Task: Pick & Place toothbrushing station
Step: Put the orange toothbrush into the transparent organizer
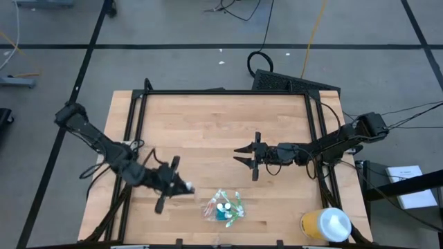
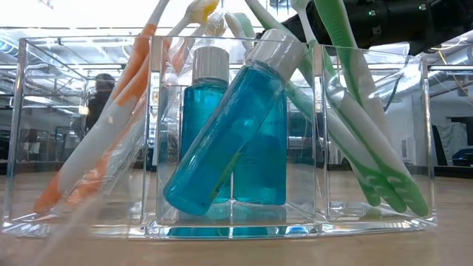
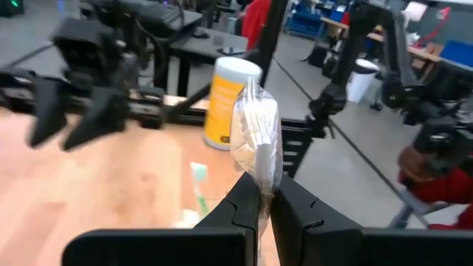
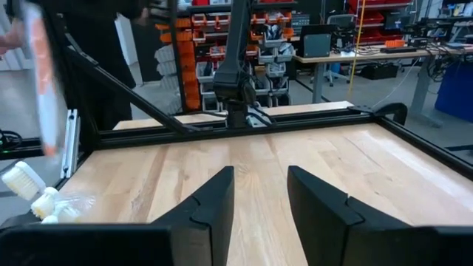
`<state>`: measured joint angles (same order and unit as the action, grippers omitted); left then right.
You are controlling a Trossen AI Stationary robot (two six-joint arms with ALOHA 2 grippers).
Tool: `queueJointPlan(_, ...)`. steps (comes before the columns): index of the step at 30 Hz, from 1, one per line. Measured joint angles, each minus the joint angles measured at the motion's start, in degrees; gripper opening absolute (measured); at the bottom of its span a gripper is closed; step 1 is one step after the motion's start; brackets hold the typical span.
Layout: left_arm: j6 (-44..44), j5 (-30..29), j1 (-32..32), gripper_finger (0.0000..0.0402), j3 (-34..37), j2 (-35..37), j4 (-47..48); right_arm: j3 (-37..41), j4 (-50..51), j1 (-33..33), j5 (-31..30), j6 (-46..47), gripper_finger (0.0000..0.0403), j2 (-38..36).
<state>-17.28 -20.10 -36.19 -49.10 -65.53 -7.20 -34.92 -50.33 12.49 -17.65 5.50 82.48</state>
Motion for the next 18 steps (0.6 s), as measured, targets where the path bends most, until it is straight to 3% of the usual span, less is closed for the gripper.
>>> queueJointPlan(6,-7.3,-7.3,-5.3,0.0014,-0.1,-4.7,2.1,0.0,-0.2,0.0,0.0,0.2,0.0118,0.0)
queueJointPlan(18,-9.7,-6.4,-5.6,0.0014,-0.1,-14.5,-8.1,0.0,-0.4,0.0,0.0,1.3,0.0114,0.0)
